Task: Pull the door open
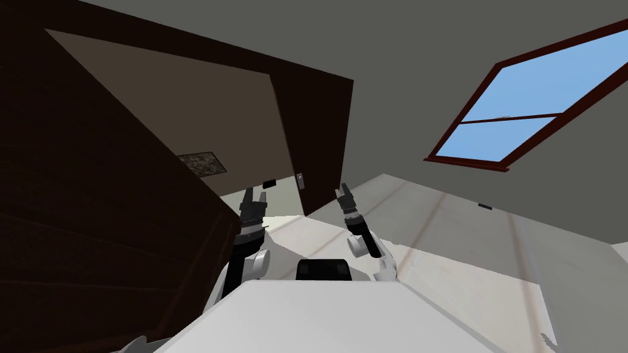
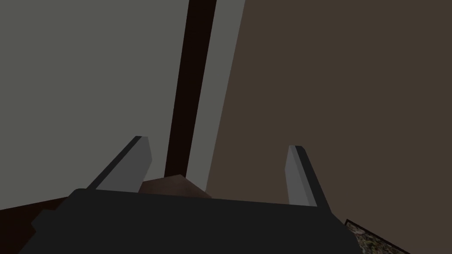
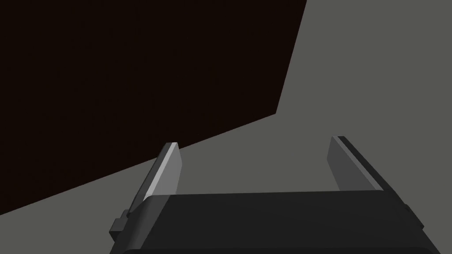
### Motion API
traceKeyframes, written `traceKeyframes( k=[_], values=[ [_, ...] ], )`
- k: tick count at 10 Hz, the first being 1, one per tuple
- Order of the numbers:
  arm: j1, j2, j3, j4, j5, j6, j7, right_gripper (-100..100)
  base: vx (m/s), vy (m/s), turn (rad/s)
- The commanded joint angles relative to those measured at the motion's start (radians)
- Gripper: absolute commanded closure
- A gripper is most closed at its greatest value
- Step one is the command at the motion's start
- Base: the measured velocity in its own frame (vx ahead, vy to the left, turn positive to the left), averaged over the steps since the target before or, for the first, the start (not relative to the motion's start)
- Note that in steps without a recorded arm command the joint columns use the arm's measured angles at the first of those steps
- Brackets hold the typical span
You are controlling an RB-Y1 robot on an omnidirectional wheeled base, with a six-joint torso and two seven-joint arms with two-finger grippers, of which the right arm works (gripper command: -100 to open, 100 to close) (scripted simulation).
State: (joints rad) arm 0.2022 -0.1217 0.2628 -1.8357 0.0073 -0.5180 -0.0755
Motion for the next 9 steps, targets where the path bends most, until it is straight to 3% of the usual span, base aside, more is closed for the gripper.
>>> traceKeyframes(
  k=[1, 9],
  values=[
    [-0.029, -0.004, 0.019, 0.041, -0.004, 0.001, -0.012, -100, 0.088, 0.044, -0.079],
    [-0.154, -0.035, 0.114, 0.221, -0.024, 0.011, -0.073, -100, 0.089, 0.067, -0.067]
  ],
)
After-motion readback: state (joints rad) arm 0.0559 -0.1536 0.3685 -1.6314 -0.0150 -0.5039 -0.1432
